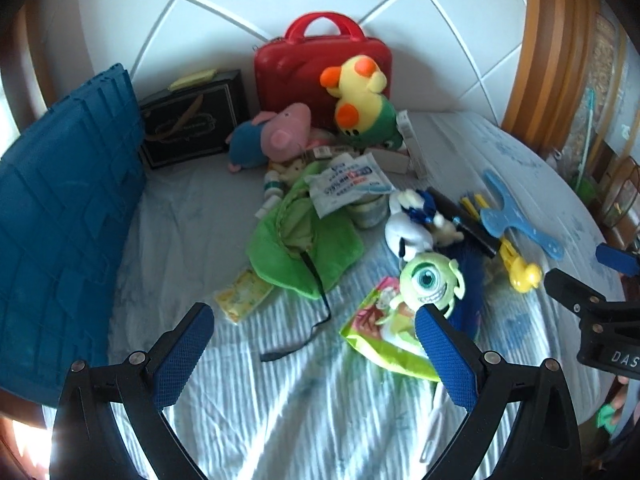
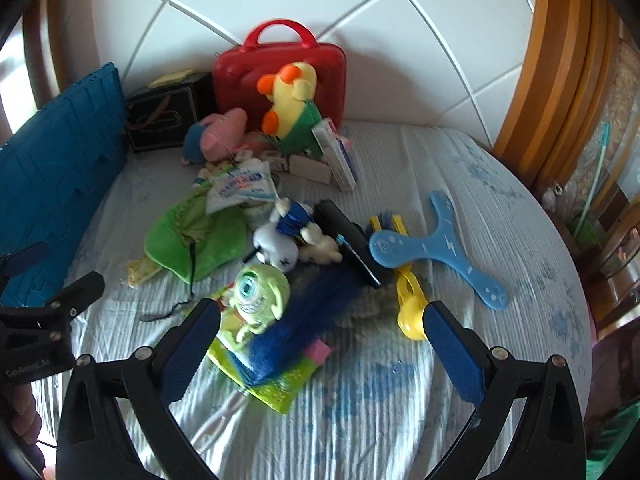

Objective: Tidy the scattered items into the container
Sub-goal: 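Move both open tools back from the bin toward the remaining pile, then grasp the green one-eyed plush with the left tool while the right grasps the yellow clip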

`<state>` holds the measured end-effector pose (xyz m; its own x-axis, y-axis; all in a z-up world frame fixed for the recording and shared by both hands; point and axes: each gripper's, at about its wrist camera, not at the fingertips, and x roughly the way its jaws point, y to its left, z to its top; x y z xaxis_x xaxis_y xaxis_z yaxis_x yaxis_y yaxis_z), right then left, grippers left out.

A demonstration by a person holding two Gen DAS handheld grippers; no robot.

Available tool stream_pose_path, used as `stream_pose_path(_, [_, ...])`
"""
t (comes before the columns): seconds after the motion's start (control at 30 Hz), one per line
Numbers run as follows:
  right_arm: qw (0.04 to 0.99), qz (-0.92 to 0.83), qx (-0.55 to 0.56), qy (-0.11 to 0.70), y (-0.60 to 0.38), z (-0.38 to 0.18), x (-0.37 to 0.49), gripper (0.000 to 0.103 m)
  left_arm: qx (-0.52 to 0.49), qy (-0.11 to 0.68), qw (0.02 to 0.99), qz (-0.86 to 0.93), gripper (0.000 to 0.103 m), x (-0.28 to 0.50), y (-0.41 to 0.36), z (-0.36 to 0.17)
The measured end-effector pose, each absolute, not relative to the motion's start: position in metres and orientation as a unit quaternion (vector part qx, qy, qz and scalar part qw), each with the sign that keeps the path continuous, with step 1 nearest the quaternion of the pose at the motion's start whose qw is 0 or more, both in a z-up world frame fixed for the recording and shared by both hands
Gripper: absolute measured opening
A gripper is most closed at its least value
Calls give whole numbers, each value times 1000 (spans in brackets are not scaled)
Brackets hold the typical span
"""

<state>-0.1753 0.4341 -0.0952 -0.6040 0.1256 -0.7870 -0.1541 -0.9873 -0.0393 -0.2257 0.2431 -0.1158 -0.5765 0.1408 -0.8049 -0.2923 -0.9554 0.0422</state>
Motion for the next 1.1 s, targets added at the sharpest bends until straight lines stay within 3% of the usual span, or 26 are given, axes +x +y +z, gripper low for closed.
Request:
stream_pose_path(0.27, [96,861,-498,45,500,-156,-180,103,-470,89,123,869,102,-233,293,-145])
stream_pose_path(0.67, [101,852,-510,55,590,-165,-189,103,-482,85,125,863,101,-243,359,-163])
stream_pose_path(0.93, [88,844,-525,69,590,-174,-202,103,-522,62,116,843,91,-274,353,-184])
stream_pose_path(1.1, [60,843,-530,64,579,-188,-218,103,-534,56,105,837,91,-291,364,-198])
